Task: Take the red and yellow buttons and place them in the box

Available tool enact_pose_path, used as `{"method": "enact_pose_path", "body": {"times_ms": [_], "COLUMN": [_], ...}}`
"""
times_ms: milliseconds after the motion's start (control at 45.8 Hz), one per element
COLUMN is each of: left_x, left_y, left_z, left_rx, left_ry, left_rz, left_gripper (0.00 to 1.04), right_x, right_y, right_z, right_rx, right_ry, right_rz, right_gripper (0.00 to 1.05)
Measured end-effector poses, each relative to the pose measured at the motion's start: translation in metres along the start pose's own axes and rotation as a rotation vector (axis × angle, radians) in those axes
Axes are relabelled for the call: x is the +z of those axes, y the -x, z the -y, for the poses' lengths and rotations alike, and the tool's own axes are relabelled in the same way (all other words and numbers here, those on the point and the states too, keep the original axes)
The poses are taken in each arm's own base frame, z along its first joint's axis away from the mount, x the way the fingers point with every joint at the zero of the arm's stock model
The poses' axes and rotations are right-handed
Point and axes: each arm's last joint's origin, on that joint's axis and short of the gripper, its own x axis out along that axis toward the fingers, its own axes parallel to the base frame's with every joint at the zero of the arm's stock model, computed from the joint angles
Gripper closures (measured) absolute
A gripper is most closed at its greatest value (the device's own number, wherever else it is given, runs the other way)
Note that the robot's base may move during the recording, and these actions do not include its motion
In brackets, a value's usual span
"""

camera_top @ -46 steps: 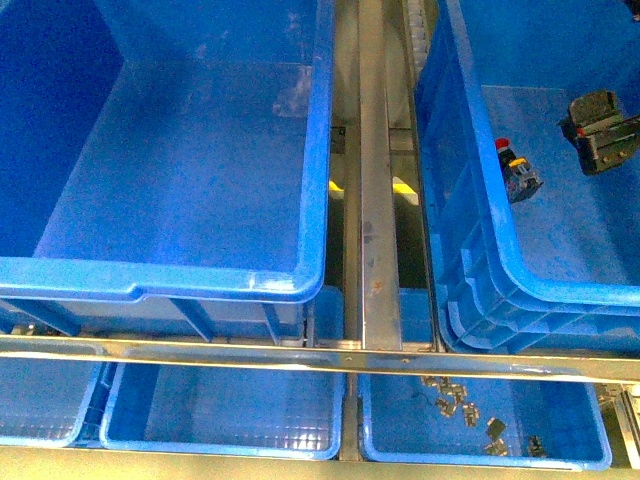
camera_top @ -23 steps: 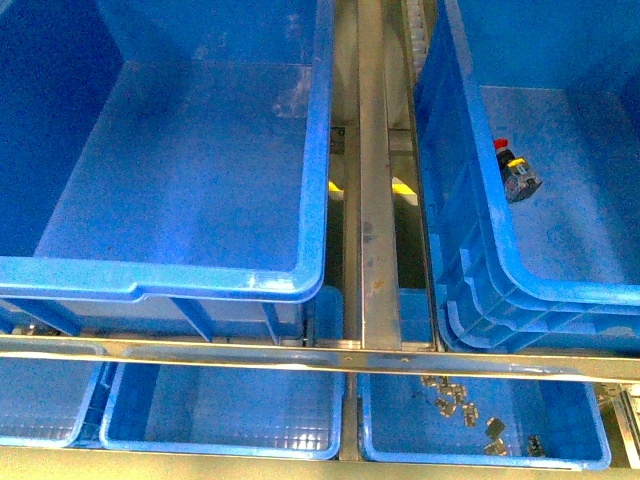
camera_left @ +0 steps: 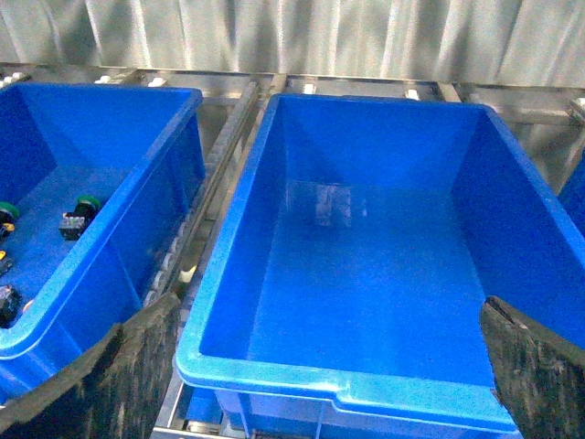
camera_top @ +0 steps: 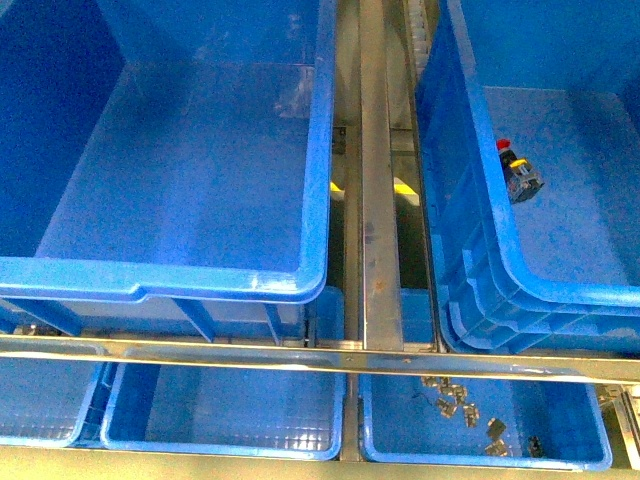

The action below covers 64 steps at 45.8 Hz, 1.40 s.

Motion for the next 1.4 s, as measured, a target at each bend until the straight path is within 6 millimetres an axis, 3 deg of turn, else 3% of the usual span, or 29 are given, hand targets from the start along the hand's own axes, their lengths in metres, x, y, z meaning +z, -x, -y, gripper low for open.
{"method": "enact_pose_path", "body": {"times_ms": [197, 721, 1398], "left_x": [0.0, 0.0, 0.0], "left_y": [0.0, 0.0, 0.0], "left_z": [0.0, 0.0, 0.0], "left_rx": [0.0, 0.0, 0.0], "left_ry": [0.0, 0.0, 0.0], "left_rz": [0.0, 0.0, 0.0], "left_gripper": [0.08, 0.08, 0.08], "right_x": [-0.011, -0.002, -0.004], "right_y": [0.015, 0.039, 0.055], "right_z": [0.0, 0.0, 0.0], "right_rx": [0.0, 0.0, -0.001], "right_ry": [0.0, 0.0, 0.0], "right_rz": [0.002, 0.033, 0.022], "right_gripper": [1.01, 1.01, 1.01]}}
